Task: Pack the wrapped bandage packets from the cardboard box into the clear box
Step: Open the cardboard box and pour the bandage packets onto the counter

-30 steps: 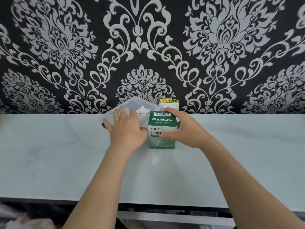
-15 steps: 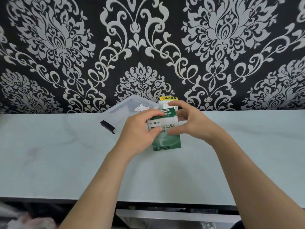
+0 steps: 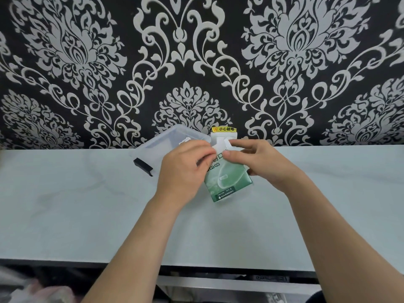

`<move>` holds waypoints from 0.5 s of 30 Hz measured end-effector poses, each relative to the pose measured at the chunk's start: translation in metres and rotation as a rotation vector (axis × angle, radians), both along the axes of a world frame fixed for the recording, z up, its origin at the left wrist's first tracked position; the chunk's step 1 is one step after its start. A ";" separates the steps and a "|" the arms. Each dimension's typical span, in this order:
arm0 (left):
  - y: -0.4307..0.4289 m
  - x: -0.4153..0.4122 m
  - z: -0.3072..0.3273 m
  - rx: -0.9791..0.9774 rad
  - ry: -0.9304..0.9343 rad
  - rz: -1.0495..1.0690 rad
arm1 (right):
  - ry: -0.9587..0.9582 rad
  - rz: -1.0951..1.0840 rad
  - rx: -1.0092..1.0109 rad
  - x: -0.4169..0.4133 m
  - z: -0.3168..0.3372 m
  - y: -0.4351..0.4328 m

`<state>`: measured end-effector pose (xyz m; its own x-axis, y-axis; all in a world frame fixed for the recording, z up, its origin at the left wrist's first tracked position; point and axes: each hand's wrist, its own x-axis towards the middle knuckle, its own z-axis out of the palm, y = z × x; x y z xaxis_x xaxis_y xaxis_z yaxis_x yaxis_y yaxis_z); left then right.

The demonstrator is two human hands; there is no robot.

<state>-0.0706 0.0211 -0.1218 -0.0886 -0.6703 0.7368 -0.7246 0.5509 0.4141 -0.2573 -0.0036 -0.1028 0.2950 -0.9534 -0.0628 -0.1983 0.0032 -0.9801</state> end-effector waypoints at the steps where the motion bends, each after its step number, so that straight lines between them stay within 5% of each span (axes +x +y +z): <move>1: -0.002 0.000 -0.001 -0.046 -0.066 0.020 | 0.010 -0.002 0.014 0.000 0.000 0.000; 9: -0.004 -0.007 -0.001 0.029 -0.246 0.097 | 0.086 0.033 0.066 -0.001 -0.001 0.001; 15: 0.004 -0.016 0.012 0.388 0.371 0.072 | 0.010 0.126 0.033 -0.005 0.004 0.001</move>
